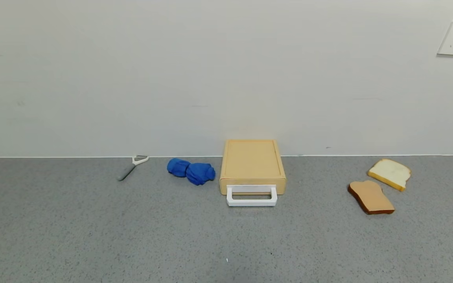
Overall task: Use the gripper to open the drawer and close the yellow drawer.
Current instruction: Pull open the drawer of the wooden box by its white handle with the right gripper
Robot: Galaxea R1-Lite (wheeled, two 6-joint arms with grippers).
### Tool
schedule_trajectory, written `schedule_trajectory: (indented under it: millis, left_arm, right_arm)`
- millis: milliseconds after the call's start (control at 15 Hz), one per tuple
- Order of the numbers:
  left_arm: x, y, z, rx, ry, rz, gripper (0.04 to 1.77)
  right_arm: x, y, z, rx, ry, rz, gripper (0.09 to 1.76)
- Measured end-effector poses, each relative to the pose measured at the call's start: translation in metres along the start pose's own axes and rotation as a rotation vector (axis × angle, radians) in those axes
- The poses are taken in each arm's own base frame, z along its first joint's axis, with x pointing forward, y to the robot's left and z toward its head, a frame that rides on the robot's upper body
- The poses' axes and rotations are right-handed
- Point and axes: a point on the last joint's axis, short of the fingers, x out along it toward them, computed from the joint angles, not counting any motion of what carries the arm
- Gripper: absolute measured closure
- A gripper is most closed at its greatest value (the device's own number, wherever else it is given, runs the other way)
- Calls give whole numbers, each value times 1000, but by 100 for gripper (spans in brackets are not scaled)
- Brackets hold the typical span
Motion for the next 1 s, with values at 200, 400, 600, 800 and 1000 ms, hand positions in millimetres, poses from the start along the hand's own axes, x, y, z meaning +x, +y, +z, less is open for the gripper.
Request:
schedule_trajectory:
  millis: [200, 400, 600, 800, 1000]
  left_arm:
    - [0, 0, 0, 0, 0, 0, 9]
    - [0, 0, 0, 0, 0, 0, 9]
    - [0, 0, 0, 0, 0, 0, 9]
    - [0, 0, 0, 0, 0, 0, 9]
    - [0, 0, 0, 0, 0, 0, 9]
  right_arm:
    - [-6, 1, 24, 1, -3, 21, 14]
    - [-6, 2, 61, 1, 13, 48, 14]
    - [7, 4, 106, -1, 50, 71, 14]
    - [33, 7, 153, -6, 104, 138, 14]
    - [67, 16, 188, -18, 207, 228, 14]
